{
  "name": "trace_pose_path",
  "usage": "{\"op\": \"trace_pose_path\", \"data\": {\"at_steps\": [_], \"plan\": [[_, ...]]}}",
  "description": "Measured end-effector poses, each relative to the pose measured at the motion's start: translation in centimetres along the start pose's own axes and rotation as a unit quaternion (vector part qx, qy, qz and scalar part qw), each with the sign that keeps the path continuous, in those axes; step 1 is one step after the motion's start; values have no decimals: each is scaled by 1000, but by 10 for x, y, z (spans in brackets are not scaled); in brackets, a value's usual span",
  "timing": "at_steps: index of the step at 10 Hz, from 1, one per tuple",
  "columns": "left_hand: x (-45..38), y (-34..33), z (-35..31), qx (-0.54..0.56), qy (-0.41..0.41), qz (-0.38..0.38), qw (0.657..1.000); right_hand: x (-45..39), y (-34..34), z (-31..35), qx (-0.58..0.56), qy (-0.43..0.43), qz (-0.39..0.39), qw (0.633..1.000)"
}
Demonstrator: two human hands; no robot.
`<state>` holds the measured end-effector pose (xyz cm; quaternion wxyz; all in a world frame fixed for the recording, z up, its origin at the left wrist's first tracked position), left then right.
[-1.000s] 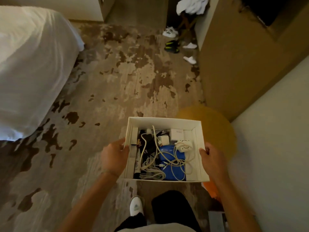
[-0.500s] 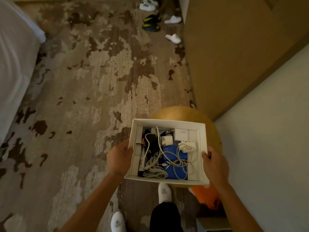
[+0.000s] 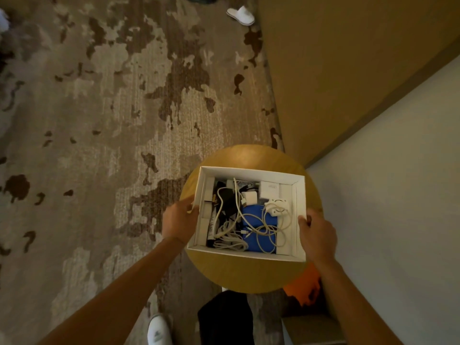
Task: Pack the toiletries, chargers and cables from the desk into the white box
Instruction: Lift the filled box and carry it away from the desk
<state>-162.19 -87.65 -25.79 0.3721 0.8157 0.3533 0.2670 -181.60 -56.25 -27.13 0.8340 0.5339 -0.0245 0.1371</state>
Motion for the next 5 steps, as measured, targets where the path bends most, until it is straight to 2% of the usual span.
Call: {"op": "trace_pose_path", "data": {"at_steps": [3, 4, 5], "plan": [[-15, -24, 4, 0, -2, -5, 1000, -8, -17, -17, -6, 5, 9, 1000], [-17, -31, 9, -8, -7, 3, 1000, -5, -19, -17, -20, 9, 7, 1000], [-24, -32, 6, -24, 24, 39, 999, -15, -17, -15, 2, 3, 43, 999]]}}
Point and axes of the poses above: each hand's wrist, its own x-axis away from the middle knuckle, its own y-axis out of the back of the hand, z = x × y, the point moved 7 cm from there along -x, towards the middle knuckle, and after that the axes turned 6 degrees about -z, right-handed, at the moved point
